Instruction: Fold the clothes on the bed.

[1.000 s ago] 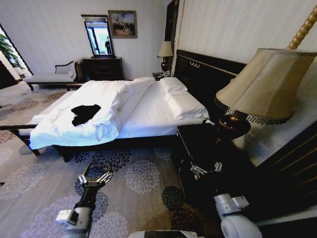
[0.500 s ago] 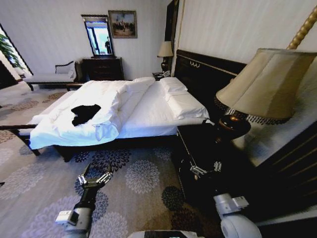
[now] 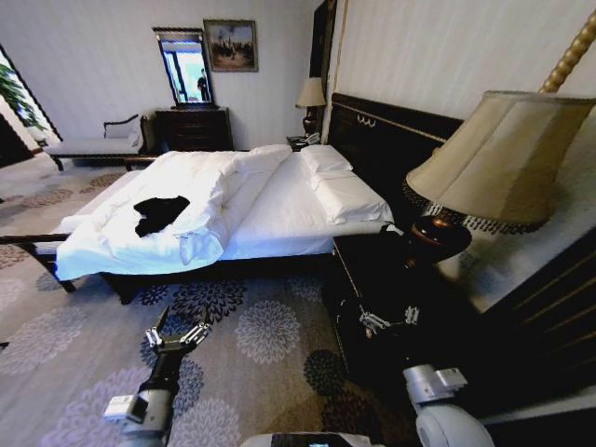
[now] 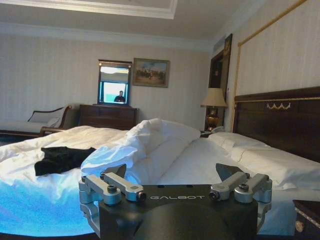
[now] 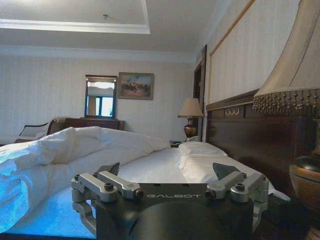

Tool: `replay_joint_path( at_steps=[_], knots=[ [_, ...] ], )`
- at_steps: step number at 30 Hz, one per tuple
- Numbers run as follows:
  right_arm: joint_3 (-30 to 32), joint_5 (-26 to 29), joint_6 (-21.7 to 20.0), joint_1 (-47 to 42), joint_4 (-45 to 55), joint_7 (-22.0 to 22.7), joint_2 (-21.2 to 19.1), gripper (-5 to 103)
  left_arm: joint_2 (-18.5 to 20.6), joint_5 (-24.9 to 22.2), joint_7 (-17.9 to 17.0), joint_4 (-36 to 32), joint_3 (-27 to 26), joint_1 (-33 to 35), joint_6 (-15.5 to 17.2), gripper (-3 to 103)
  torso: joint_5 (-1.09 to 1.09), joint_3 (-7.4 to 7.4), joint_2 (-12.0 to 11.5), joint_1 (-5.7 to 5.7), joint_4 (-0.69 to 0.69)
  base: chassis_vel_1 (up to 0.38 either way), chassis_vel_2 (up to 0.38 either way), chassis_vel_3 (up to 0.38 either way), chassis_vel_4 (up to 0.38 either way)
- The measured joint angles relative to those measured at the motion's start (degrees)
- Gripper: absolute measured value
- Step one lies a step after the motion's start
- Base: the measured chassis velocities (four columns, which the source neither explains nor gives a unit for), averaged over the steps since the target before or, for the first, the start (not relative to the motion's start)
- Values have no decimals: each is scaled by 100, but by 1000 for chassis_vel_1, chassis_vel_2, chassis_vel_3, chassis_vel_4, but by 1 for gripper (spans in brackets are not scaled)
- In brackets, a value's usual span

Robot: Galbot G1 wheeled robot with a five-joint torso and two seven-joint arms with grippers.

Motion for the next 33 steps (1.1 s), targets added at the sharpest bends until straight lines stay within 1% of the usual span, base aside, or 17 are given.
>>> replay_joint_path(
  at_steps=[9,33],
  knots=[
    [-9,-8,71,-14,-11,-101,26,100,-2,4,5,-27,18,2,4,100,0,0,0,-1,0,-15,17,24,-20],
    [-14,-39,132,4,-27,-119,95,100,-17,9,26,-35,24,4,-13,100,0,0,0,0,0,-90,78,82,-83]
  ],
)
